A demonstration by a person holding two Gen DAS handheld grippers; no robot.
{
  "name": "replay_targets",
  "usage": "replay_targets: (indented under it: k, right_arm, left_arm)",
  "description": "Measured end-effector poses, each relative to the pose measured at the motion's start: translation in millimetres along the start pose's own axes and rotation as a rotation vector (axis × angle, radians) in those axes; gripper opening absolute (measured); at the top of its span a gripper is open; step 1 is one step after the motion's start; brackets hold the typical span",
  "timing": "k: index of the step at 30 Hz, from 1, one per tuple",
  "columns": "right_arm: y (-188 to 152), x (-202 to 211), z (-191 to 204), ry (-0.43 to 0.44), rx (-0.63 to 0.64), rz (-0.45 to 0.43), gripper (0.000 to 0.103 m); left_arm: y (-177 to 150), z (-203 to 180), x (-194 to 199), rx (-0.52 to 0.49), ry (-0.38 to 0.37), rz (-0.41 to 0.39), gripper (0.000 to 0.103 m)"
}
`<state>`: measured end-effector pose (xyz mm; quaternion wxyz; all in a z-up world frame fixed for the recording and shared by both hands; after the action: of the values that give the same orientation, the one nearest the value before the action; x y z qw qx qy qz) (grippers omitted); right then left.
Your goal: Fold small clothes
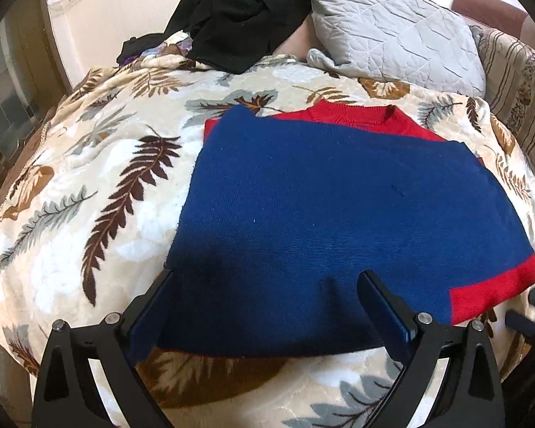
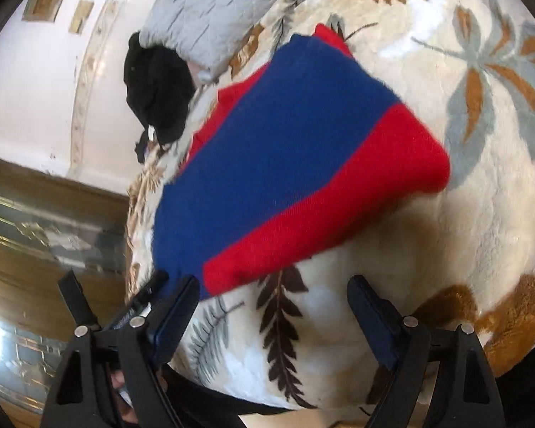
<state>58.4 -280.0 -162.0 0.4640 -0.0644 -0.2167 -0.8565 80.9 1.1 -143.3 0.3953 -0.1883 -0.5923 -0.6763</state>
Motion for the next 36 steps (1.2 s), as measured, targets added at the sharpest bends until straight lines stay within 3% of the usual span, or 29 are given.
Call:
replay_targets:
  k: [5,12,14,15,18,20,21,24,26,27,30,31,33,36]
  right_arm:
    - [18,5,-9,0.034,-0.085,-0.086,0.087]
    - [39,6,-15,0.028,-0.093,-0.159,0.087]
    - [44,4,-17,-0.04,-0.035,-0.136,0.057]
    - [44,-1,-19,-0.096,0.001,-0.104,0.01]
    - [42,4,-10,-0.216,0.146,-0.081,0.009]
    - [39,9,-9,-0.261,0.19,-0.08,0.009]
    - [37,9,-24,-0.279,0.156,-0.068,0.011]
    - [33,22,-36,-0.14,0.053,-0.074,0.025]
    - [35,43,-34,-0.139,0.059,-0.081,0.049]
    - [39,49,-32,-0.143,0.069,-0.089,0.072]
    - [71,62,-13,-0.108,0.129,-0.113,0.076]
    - [79,59,-8,-0.09,0.151,-0.1,0.082]
    - [107,35,-6,-0.077,0.181,-0.037,0.088]
    - [150,-11,-22,-0.148,0.234,0.059,0.088]
  left_arm:
    - [3,2,9,-0.003,0.007,-0.015,0.1]
    - [11,-10,8,-0.006,-0.003,-0.016,0.1]
    - [17,-19,9,-0.017,-0.009,-0.037,0.1]
    - [21,-25,10,-0.024,-0.011,-0.047,0.1]
    - [26,-45,2,-0.056,-0.011,-0.053,0.1]
    - [20,-54,-14,-0.107,0.035,-0.033,0.1]
    - [11,-58,-30,-0.137,0.065,0.013,0.102]
    - [6,-56,-32,-0.106,0.047,0.005,0.102]
    - [6,-55,-33,-0.116,0.04,0.0,0.102]
    - [6,-54,-34,-0.119,0.039,-0.002,0.103]
    - [5,-55,-34,-0.116,0.046,-0.011,0.103]
    - [4,-55,-34,-0.117,0.048,-0.016,0.103]
    - [3,-55,-34,-0.116,0.048,-0.022,0.103]
    - [4,-55,-35,-0.118,0.042,-0.016,0.103]
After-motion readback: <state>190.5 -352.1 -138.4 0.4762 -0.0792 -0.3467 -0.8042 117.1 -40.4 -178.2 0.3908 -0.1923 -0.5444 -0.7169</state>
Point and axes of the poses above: each gripper's, at about its wrist camera, not at the fingertips, and x roughly against the way its jaws point, z to its left, y to its top, the point moved 10 cm from there along -x, roughly the way its jaws point, and after that the axes turned 15 degrees about y, right-handed, at the moved point
